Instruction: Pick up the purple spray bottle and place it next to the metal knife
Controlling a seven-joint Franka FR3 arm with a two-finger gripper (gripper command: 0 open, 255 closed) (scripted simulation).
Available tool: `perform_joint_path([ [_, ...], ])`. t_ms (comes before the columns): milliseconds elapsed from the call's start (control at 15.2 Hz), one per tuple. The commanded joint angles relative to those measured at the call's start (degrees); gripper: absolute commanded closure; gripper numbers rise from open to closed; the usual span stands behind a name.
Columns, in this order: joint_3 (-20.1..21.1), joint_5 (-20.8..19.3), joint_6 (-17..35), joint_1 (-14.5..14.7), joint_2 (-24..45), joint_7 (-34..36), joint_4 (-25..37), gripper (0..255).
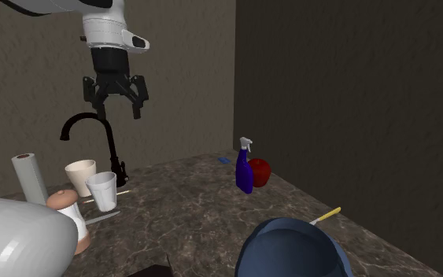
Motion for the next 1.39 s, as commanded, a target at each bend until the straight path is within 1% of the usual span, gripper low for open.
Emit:
perform_joint_path([
  [0, 0.0, 0.0, 0.0, 0.0, 0.0, 0.0, 0.0, 0],
  [330, -4.5, -3.8, 5.9, -0.9, 7.0, -6.9, 1.6, 0],
  [660, -8.6, -6.3, 11.4, -1.6, 15.3, -13.6, 5.2, 0],
  [990, -12.2, -7.3, 16.1, -2.0, 24.7, -20.1, 10.8, 0],
  [1320, -15.2, -6.6, 19.6, -2.6, 34.8, -26.7, 18.2, 0],
])
